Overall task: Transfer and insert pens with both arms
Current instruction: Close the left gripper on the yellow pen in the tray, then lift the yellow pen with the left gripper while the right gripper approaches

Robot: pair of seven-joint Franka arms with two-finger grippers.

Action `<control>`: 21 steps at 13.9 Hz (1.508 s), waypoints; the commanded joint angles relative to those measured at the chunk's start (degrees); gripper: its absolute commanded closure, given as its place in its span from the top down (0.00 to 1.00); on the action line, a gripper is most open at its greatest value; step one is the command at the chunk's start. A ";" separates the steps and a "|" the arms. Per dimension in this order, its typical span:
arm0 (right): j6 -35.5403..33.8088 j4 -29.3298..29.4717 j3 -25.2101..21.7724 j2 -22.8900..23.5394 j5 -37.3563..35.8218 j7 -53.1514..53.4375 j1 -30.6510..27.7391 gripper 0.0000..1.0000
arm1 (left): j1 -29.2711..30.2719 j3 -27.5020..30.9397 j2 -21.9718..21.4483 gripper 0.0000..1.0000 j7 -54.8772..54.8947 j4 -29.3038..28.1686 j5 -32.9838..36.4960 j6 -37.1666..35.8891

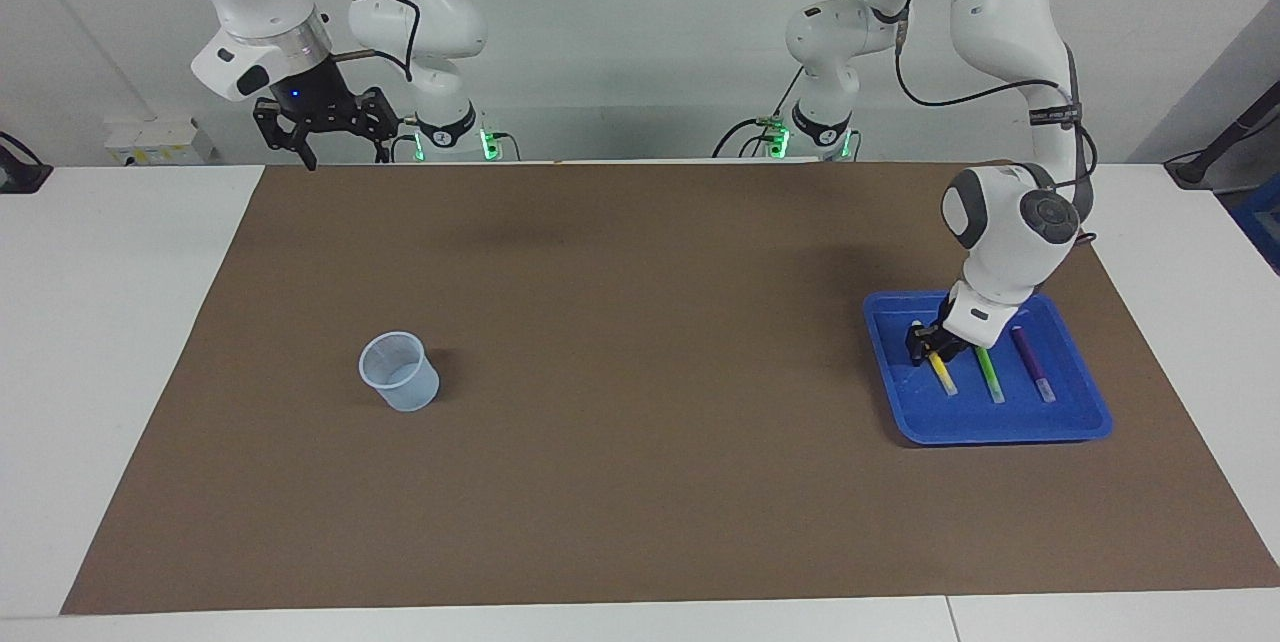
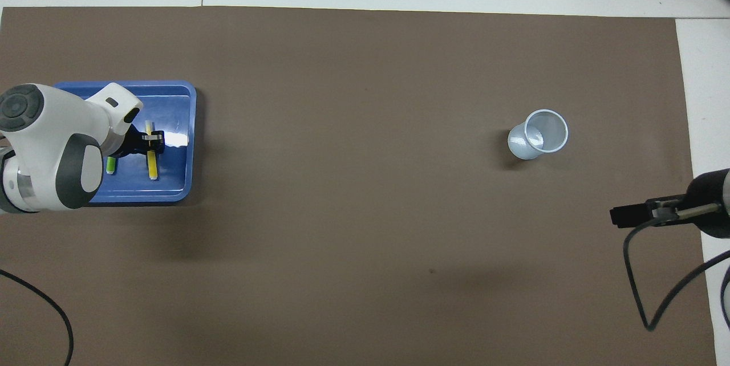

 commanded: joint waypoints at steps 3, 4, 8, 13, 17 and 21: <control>-0.24 -0.95 0.06 -1.41 -1.58 -1.41 -0.73 1.00 | -0.01 0.45 0.01 0.00 -0.04 -0.74 2.04 -0.02; 0.72 -1.04 0.15 -1.41 -1.58 -0.88 -0.64 1.00 | -0.01 0.45 0.01 0.00 -0.13 -0.47 2.04 -0.54; 0.55 -2.00 0.33 -2.29 -1.49 0.26 -0.55 1.00 | -0.53 0.36 -0.17 0.00 -0.65 4.60 2.04 -6.94; 1.34 -2.71 0.24 -2.29 -1.49 0.00 -0.64 1.00 | -2.29 0.10 -0.51 0.00 -4.77 13.67 -3.04 -16.62; 3.28 -2.62 0.24 -1.94 -1.49 0.00 -0.64 1.00 | -4.04 -0.95 -2.71 0.00 -15.66 16.49 -6.48 -22.94; 2.75 -2.62 0.24 -1.94 -1.14 -0.17 -0.46 1.00 | -7.73 -2.27 -6.22 0.00 -29.27 16.49 -14.29 -25.24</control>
